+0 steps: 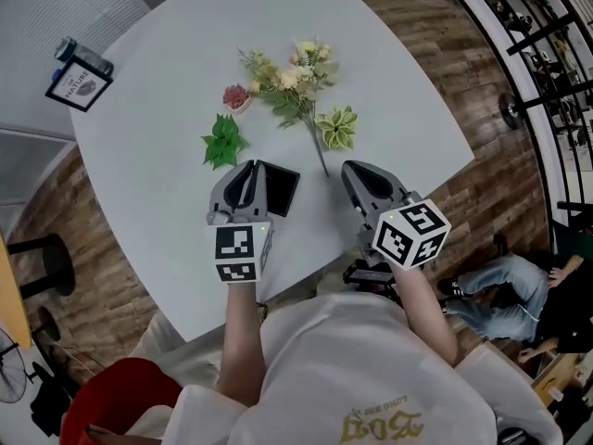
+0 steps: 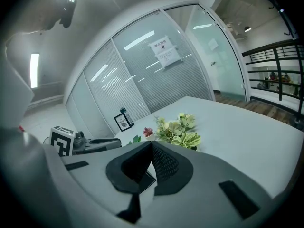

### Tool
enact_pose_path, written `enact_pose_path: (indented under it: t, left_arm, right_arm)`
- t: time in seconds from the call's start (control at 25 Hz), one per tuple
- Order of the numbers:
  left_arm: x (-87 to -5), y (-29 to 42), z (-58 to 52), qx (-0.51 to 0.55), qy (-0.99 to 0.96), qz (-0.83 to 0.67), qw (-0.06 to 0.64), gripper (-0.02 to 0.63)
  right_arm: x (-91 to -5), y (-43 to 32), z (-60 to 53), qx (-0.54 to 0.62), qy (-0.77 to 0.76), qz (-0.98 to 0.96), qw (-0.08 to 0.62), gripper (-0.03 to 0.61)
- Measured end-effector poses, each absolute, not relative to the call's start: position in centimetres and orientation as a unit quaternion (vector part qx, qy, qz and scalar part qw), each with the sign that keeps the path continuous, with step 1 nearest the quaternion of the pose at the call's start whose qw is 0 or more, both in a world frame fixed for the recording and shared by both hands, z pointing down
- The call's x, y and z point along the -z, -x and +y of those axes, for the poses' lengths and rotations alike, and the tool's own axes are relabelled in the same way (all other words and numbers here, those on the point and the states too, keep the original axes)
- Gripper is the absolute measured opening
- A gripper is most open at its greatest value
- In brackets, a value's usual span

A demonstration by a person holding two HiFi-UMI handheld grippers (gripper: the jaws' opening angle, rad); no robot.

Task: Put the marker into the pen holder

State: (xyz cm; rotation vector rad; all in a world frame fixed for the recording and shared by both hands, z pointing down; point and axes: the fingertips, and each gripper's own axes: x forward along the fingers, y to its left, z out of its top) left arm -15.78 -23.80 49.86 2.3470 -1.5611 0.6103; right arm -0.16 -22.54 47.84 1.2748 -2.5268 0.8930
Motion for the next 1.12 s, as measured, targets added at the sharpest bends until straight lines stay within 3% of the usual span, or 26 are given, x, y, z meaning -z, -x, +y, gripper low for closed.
enact_pose_path:
  t: [0.68, 0.88, 1.12]
  left_arm:
    - [-50.9, 15.6, -24.5, -0.223, -0.798, -0.547, 0.120, 0.046]
    - [-50.7, 15.7, -24.6, -0.209, -0.795, -0.556, 0.123, 0.108]
    - [-49.0, 16.5, -24.0, -0.170, -0.790, -0.573, 0.135, 0.118]
  right_arm:
    - [-47.5, 0.5, -22.8, -0.298, -0.427, -0.849, 0.088, 0.017]
    - [-46.8, -0.3, -22.6, -0.288, -0.434, -0.850, 0.083, 0.017]
    - [-45.0, -0.3, -21.9, -0.271, -0.433, -0.857, 0.072, 0.017]
